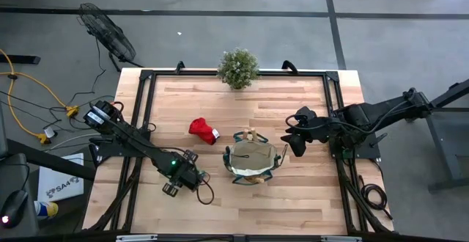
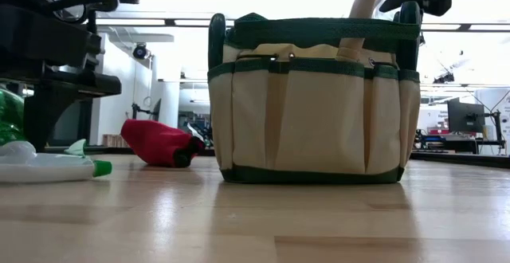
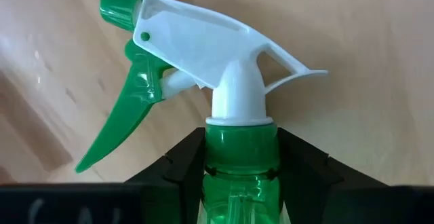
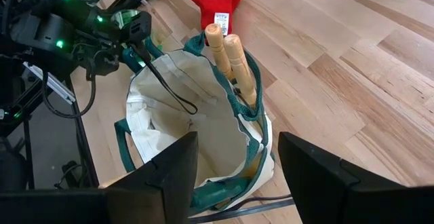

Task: Pick & Place Garden tools in Gardening bag
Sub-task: Put the spray bottle into the gardening bag

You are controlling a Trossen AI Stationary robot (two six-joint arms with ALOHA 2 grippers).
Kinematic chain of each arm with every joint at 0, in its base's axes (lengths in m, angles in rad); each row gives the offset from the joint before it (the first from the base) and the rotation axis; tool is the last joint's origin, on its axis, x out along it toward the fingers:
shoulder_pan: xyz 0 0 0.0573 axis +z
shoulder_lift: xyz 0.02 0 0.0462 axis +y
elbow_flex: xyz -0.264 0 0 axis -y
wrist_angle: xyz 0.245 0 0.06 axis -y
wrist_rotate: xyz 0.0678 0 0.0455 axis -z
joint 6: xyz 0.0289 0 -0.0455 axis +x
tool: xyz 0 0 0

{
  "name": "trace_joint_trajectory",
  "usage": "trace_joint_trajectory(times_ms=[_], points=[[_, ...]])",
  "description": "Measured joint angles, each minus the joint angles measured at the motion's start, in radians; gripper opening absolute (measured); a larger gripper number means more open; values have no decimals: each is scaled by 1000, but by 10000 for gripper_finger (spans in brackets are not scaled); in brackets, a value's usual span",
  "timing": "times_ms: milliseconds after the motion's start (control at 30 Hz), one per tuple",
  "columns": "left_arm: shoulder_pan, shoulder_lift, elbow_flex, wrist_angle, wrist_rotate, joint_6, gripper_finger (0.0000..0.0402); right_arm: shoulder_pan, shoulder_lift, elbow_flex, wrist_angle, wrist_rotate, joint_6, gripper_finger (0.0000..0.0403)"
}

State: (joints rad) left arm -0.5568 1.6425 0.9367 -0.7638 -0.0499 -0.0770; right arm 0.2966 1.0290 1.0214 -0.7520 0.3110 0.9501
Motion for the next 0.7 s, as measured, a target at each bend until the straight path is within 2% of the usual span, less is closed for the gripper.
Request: trace_joint_trajectory(times_ms=[267,400,500,700], points=[[0,-90,0,-32,-36,-123,142,0,-12,0,-55,-56,51,197],[0,-152,30,-34,-75,-193,142,30,-35,0,-124,-44,96,197],[0,-197,82,-36,-136,-234,142,59,-55,0,-164,-12,119,197],[0,-240,251,-45,-329,-248,142,108,-79,0,-189,74,122,197]])
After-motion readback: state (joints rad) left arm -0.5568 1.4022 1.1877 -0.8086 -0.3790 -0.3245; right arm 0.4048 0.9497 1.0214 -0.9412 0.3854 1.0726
